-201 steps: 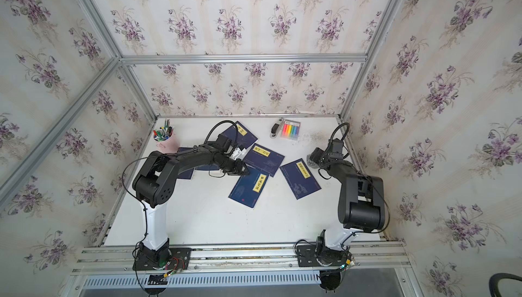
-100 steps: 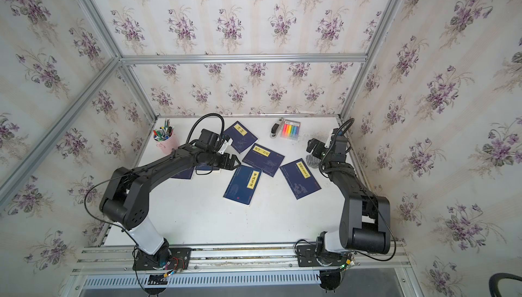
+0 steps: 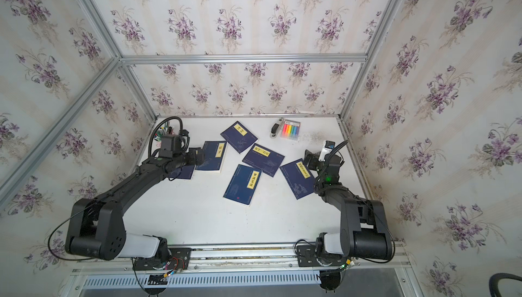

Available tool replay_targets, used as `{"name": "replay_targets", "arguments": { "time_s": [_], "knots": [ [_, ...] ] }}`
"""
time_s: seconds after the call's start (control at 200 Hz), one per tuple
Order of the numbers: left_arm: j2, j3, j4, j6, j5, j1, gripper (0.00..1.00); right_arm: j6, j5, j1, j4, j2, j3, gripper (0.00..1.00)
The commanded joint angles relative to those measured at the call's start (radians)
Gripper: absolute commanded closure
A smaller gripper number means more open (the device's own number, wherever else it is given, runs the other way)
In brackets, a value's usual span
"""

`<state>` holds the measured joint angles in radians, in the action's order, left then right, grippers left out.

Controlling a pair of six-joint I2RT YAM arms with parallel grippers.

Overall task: Wipe the cover of the book
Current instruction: Adjust the book at the center of the board, then reset both arms

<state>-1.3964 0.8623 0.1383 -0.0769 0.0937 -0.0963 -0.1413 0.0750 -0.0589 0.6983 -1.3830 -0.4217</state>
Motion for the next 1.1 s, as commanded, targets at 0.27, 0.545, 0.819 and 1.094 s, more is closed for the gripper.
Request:
{"name": "replay_targets", "arguments": {
  "time_s": [0.27,0.545,0.819,1.094],
  "knots": [
    [0.062,-0.237,-0.518,0.109,-0.186,0.014,0.00,0.065,0.020,0.007,0.289,-0.052,0.089,0.00],
    [0.053,-0.427,-0.769,0.141,-0.271,0.020,0.00,0.071,0.030,0.007,0.544,-0.060,0.230,0.00],
    [-0.042,-0.443,-0.850,0.128,-0.279,0.022,0.00,0.138,0.024,0.060,0.650,-0.129,0.251,0.00],
    [-0.101,-0.440,-0.890,0.132,-0.229,0.038,0.00,0.135,0.004,0.064,0.672,-0.138,0.260,0.00]
  ]
}}
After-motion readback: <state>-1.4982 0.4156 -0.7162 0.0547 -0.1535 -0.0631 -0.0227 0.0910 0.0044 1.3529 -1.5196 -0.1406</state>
